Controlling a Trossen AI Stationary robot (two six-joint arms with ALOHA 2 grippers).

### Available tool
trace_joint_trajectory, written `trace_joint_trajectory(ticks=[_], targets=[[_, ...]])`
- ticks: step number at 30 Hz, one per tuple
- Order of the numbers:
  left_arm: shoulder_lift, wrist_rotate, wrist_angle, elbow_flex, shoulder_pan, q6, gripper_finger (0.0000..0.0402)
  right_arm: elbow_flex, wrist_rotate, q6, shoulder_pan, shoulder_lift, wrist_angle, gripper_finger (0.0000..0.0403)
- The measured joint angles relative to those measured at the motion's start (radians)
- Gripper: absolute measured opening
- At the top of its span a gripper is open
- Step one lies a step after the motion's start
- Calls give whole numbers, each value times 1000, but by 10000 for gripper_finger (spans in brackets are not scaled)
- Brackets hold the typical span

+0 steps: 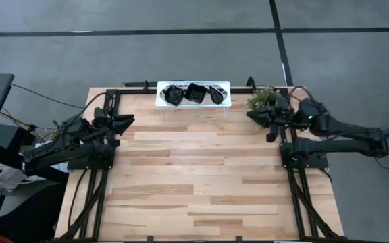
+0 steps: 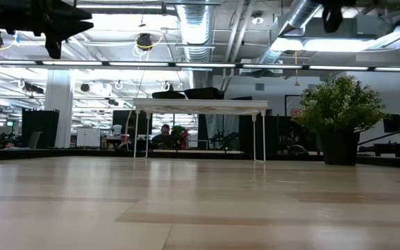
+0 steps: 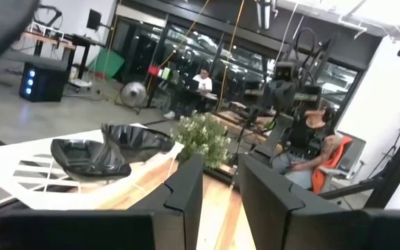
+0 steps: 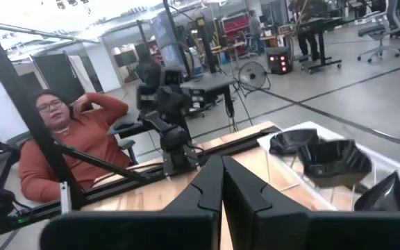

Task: Pick & Place Mini shaped plates
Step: Return to home position

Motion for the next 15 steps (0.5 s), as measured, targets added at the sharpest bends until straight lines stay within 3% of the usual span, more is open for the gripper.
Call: trace_joint_trajectory(ticks=[6, 15], targets=[[0, 0, 3, 0, 0, 4, 95, -174, -3, 63, 0, -70, 107, 0], [-11, 0, 16, -60, 0, -31, 95, -283, 5, 95, -1, -221, 164, 0]])
